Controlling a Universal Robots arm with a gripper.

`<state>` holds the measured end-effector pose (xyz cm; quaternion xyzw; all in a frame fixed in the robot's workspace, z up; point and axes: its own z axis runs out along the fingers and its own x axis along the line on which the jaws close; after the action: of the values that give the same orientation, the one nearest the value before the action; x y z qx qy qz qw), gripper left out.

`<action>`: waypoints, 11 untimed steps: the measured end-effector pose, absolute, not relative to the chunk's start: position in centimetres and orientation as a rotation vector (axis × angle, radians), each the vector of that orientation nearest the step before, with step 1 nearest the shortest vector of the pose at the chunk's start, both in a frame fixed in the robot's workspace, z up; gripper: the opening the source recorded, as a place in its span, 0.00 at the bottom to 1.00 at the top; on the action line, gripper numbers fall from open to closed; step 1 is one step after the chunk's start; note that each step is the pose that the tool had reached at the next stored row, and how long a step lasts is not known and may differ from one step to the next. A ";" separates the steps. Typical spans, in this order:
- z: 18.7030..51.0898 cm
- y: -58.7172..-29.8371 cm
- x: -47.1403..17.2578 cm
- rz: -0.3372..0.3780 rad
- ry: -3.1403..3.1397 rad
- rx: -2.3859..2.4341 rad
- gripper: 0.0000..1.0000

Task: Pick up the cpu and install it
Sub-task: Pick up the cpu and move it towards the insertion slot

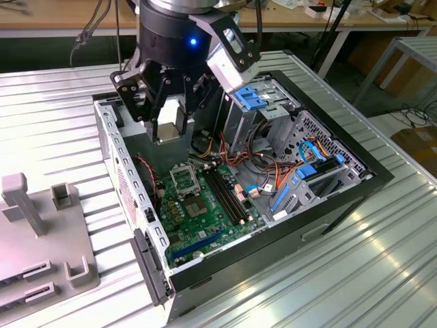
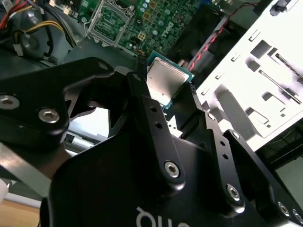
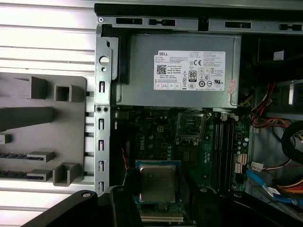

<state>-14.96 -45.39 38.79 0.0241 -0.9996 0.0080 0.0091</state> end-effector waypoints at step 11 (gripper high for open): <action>38.4 -45.6 -13.0 0.025 -3.123 0.075 0.47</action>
<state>-12.99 -45.57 38.43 0.0241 -0.9996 0.0080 0.0087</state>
